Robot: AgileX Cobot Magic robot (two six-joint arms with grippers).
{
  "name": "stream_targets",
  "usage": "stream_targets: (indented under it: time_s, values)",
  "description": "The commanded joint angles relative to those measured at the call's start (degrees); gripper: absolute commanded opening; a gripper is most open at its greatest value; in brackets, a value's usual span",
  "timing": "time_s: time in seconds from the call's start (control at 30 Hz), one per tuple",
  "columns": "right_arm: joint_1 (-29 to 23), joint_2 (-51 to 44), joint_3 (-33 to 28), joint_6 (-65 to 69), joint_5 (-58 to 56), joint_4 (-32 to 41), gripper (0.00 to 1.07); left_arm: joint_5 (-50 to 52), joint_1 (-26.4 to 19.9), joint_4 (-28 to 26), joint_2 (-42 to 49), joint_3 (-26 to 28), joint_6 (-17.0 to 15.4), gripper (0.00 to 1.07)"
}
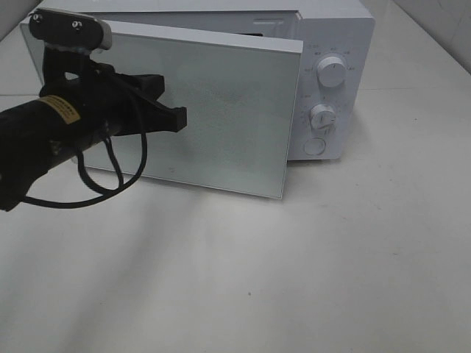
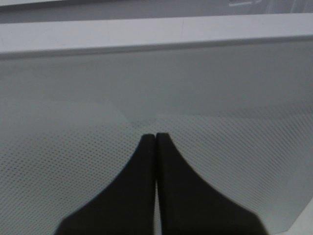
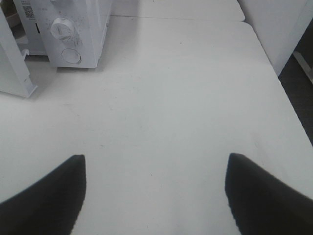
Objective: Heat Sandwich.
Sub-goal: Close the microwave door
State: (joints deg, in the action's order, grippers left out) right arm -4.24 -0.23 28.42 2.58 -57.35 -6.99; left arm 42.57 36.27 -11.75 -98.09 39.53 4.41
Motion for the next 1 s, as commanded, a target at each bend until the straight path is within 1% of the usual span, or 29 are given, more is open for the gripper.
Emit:
stream_targets:
  time_s: [0.03,0.13,0.2,0.3,0.33,0.4,0.5,0.73,0.87,0.97,1.0]
  values:
    - [0.2,-1.6,-0.1,0.1,0.4,0.1,0.75,0.1,2.2,-3.1,-2.0,3.4,2.2,0.00]
    - [0.2,-1.6,-0.1,0.1,0.4,0.1,0.75,0.1,2.9,-3.6,-3.0,4.6,2.8,0.00]
    - [0.2,-1.6,-0.1,0.1,0.4,0.1,0.75,-0.3,3.6,-4.1,-4.7,6.8,2.8,0.00]
    - [0.2,-1.6,-0.1,0.1,0.4,0.1,0.75,-1.3,4.1,-4.4,-5.6,8.2,2.8,0.00]
    - [0.2,-1.6,-0.1,0.1,0.4,0.1,0.75,-2.0,4.1,-4.4,-6.6,9.6,2.8,0.00]
    - [0.2,-1.6,-0.1,0.1,0.4,0.1,0.75,-2.5,4.1,-4.4,-6.9,10.4,2.8,0.00]
    - [0.2,-1.6,-0.1,0.1,0.4,0.1,0.75,-2.8,4.1,-4.4,-7.9,12.9,2.8,0.00]
    - [0.2,-1.6,-0.1,0.1,0.4,0.1,0.75,-3.0,4.1,-4.4,-9.9,15.9,2.8,0.00]
    - [0.2,-1.6,-0.1,0.1,0.4,0.1,0.75,-5.0,4.1,-4.6,-10.8,17.8,2.8,0.00]
    - [0.2,-1.6,-0.1,0.1,0.4,0.1,0.75,-5.7,4.1,-4.7,-12.1,20.2,2.8,0.00]
    - [0.2,-1.6,-0.1,0.1,0.4,0.1,0.75,-5.7,4.1,-4.7,-12.1,20.2,2.8,0.00]
